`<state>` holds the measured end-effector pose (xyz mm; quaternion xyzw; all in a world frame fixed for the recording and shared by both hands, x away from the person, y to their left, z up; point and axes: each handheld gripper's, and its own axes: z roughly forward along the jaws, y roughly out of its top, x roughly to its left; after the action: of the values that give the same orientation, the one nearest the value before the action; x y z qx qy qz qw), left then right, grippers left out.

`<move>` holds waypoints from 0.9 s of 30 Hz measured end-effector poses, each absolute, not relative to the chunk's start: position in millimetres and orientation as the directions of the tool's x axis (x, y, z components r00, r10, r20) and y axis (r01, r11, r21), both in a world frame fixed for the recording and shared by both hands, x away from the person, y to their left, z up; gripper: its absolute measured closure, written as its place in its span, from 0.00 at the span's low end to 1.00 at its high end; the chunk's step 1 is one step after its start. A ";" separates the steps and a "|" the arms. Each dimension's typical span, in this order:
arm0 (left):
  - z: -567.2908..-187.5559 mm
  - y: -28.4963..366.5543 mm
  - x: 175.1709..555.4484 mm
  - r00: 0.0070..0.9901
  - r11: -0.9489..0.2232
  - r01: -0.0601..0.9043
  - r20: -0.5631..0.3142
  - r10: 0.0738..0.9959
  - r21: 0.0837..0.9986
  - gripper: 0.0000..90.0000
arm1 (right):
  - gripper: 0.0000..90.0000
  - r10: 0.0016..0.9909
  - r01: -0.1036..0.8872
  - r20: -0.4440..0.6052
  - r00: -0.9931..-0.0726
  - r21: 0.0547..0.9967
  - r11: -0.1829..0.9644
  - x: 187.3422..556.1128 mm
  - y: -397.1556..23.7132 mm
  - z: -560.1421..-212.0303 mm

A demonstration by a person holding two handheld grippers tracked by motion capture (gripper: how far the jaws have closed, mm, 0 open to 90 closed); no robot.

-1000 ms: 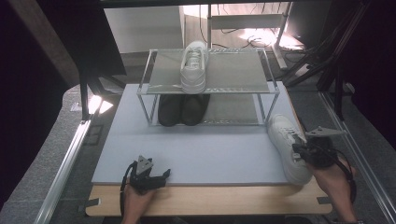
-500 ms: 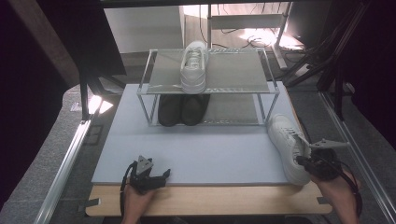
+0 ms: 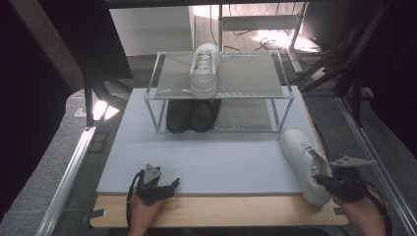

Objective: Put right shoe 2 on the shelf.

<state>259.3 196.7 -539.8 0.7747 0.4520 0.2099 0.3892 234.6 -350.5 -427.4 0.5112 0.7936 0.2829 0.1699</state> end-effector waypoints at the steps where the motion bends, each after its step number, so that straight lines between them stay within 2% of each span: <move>1: -539.8 196.7 259.2 0.503 -0.289 0.537 -0.026 0.864 0.793 0.14 | 1.00 0.908 0.715 0.018 -0.418 0.624 0.316 234.4 -350.8 -427.5; 8: -539.7 196.4 259.2 0.501 -0.287 0.538 -0.027 0.865 0.793 0.14 | 0.99 0.913 0.686 0.027 -0.407 0.668 0.286 238.6 -355.7 -412.2; 16: -539.7 196.4 259.3 0.501 -0.287 0.539 -0.027 0.865 0.792 0.14 | 0.99 0.940 0.679 0.038 -0.340 0.701 0.218 260.1 -375.5 -397.6; 27: -539.7 196.3 259.3 0.500 -0.285 0.539 -0.028 0.866 0.792 0.14 | 0.99 0.954 0.711 0.048 -0.294 0.678 0.185 295.7 -392.8 -425.3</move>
<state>259.3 196.3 -539.7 0.7737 0.4541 0.2099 0.3888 295.7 -392.8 -425.3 0.5599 0.7438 0.3066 0.1982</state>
